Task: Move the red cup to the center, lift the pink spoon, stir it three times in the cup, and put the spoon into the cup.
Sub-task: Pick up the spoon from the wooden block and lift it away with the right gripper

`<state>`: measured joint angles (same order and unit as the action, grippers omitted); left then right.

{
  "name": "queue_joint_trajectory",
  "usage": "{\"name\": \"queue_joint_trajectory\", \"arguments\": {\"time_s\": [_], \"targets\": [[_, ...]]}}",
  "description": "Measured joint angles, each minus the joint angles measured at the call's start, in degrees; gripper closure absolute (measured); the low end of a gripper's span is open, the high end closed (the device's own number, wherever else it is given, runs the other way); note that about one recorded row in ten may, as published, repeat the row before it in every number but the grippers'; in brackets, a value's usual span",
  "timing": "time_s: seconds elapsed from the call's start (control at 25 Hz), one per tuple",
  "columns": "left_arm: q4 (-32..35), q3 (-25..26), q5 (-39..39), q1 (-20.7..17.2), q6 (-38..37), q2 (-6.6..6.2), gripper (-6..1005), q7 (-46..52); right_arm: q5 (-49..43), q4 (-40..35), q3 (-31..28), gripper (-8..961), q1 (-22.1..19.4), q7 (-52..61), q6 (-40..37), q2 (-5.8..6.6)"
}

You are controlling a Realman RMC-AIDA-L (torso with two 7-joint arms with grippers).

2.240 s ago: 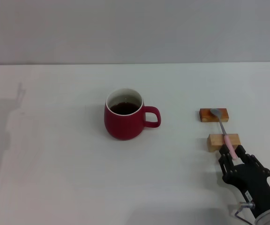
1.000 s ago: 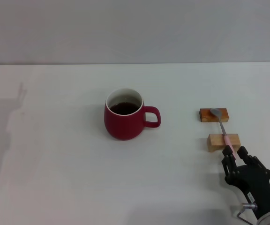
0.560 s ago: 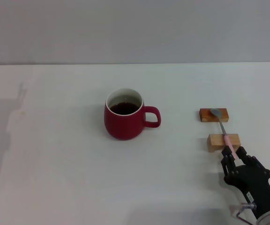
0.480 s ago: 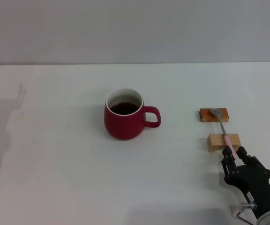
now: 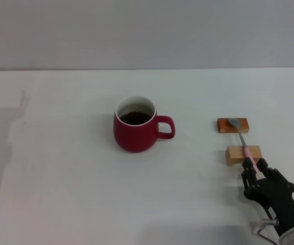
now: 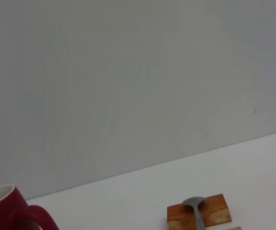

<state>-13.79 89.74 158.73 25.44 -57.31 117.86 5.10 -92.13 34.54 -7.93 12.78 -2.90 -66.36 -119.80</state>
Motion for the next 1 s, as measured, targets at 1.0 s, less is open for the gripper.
{"name": "queue_joint_trajectory", "arguments": {"time_s": [1.0], "targets": [[0.12,0.35,0.00,0.31,0.00,0.00,161,0.00,0.02,0.05,-0.34,698,0.32,0.00,0.71,0.00]]}}
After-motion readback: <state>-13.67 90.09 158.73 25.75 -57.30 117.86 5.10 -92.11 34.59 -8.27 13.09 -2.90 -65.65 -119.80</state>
